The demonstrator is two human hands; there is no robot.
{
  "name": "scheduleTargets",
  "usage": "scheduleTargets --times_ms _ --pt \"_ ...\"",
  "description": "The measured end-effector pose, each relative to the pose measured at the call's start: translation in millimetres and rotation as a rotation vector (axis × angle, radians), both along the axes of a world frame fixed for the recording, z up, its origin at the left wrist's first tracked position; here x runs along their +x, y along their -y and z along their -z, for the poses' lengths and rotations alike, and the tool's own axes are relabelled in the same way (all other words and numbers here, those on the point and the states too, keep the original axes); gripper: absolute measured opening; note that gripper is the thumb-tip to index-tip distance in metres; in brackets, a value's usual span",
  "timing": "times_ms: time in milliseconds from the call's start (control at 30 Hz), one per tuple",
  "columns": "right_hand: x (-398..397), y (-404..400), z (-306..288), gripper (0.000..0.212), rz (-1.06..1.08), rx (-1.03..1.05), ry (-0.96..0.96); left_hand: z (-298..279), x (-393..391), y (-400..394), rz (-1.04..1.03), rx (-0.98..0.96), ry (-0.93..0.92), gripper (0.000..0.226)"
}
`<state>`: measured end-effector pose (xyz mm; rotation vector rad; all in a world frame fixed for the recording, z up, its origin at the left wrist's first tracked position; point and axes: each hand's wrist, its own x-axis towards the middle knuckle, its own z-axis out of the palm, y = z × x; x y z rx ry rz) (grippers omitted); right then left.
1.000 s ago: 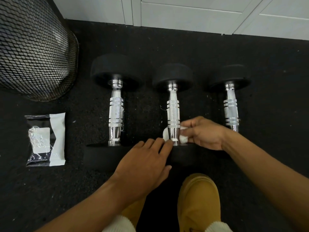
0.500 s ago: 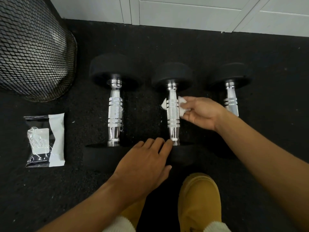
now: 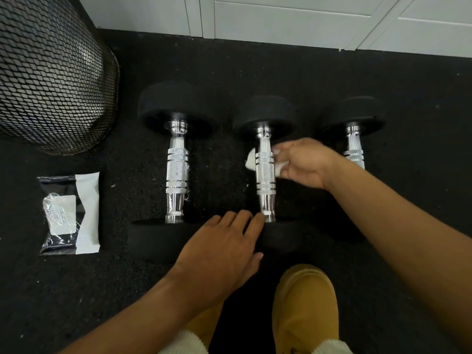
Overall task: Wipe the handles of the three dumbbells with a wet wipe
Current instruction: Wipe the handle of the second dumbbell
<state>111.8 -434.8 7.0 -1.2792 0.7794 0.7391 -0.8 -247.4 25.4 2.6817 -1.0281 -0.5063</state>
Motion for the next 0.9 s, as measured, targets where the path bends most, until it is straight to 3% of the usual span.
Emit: scheduleTargets --times_ms 233,333,500,633,900 --pt "-3.7 0.4 9.1 0.027 0.171 0.096 0.025 -1.3 0.6 -0.5 0.0 -0.007 0.001 0.056" --pt "-37.0 7.8 5.9 0.029 0.035 0.115 -0.043 -1.9 0.9 -0.7 0.002 -0.005 0.004 0.056" --pt "-65.9 10.2 -4.8 0.025 -0.117 -0.023 -0.075 -2.5 0.7 -1.0 0.003 -0.004 0.002 0.056" --pt "-39.2 0.2 -12.2 0.019 -0.099 -0.089 -0.054 -2.1 0.9 -0.8 -0.002 0.002 -0.002 0.056" --pt "12.2 -9.6 -12.5 0.033 0.126 -0.092 0.032 -1.6 0.7 -0.6 0.004 0.006 -0.004 0.056"
